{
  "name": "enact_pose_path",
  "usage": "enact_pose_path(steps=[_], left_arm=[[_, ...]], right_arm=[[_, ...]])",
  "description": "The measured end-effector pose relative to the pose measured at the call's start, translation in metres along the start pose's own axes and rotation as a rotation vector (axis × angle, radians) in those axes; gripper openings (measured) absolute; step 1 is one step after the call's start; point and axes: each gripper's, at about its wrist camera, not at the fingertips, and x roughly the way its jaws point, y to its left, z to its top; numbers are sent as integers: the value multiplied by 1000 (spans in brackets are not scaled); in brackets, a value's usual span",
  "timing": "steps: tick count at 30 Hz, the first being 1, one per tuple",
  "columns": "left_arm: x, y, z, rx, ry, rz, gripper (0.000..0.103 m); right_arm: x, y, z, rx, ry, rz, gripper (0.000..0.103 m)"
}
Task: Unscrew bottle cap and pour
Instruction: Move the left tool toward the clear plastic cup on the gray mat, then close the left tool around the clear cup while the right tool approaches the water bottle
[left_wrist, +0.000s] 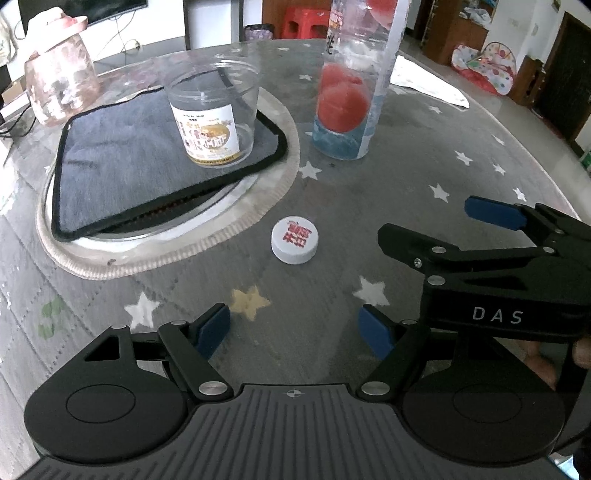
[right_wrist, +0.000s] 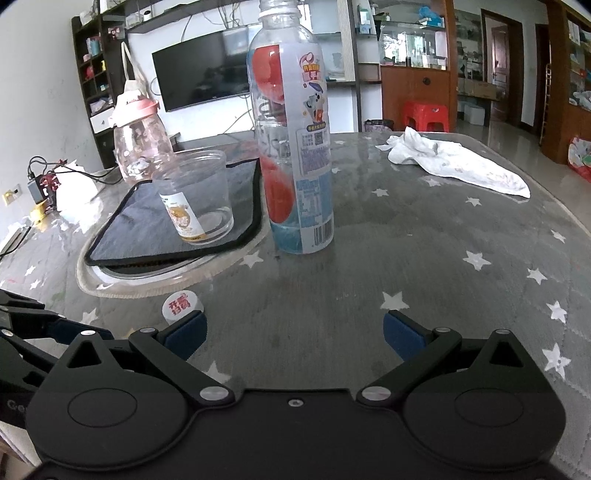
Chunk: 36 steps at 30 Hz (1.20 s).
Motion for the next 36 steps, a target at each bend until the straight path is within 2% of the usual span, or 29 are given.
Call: enact_pose_path(steps=[22, 36], left_arm=[[3, 15, 21, -14, 2, 12, 78], [-1, 30, 38, -25, -41, 45, 78]], right_arm=[[9, -7, 14, 6, -19, -1, 103], [9, -12, 23, 19, -46, -9, 103]])
